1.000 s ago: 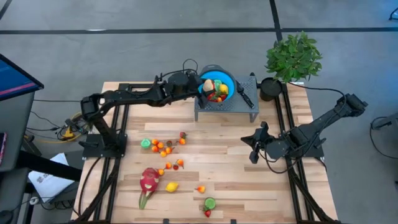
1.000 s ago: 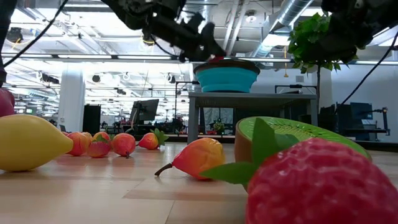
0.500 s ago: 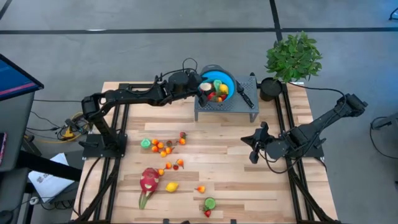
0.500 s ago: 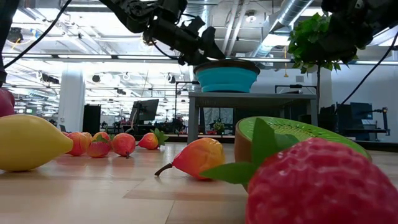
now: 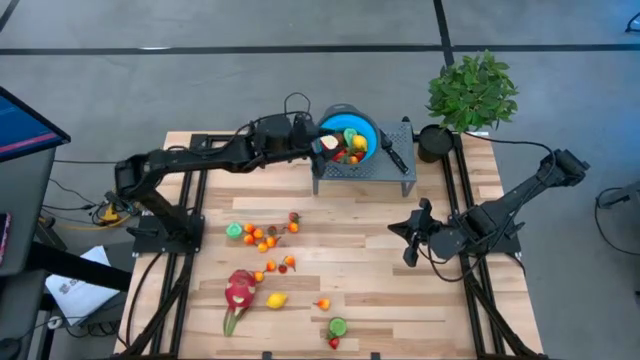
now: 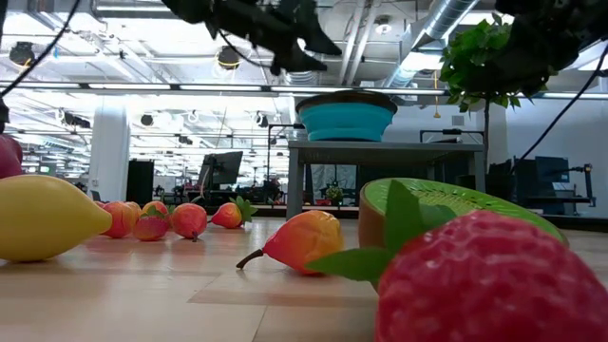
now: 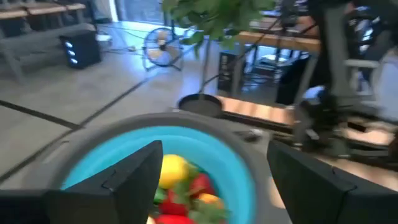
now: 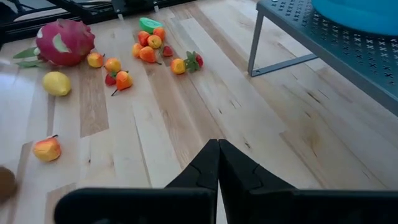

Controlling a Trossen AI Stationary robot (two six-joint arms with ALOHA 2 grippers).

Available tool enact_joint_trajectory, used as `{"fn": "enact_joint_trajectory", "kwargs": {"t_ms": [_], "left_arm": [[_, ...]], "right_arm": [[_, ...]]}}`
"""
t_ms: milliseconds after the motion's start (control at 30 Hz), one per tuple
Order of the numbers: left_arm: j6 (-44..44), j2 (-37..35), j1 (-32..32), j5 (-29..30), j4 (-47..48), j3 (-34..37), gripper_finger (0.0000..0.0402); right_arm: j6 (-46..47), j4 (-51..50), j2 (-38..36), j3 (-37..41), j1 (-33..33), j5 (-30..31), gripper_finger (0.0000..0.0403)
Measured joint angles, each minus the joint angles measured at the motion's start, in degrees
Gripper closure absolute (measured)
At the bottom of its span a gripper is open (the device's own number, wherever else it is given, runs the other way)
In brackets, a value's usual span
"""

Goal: Pick & Place Fruit
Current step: Put the yellow pear into the strainer bowl

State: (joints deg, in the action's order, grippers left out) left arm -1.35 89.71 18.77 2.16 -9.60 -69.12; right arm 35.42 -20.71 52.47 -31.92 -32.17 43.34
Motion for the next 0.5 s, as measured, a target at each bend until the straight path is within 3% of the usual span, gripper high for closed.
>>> {"fn": "enact_joint_trajectory", "kwargs": {"t_ms": [367, 500], "left_arm": [[-7.1, -16.2, -8.8, -0.1, 25.1, 0.2, 0.0153], [-11.6, -22.0, -12.7, 0.6, 30.6, 4.5, 0.0159]], "right_arm": [[0.1, 0.0, 0.0, 0.0, -0.8, -0.1, 0.0403], [0.1, -0.2, 0.0, 0.0, -0.8, -0.1, 0.0403]]}}
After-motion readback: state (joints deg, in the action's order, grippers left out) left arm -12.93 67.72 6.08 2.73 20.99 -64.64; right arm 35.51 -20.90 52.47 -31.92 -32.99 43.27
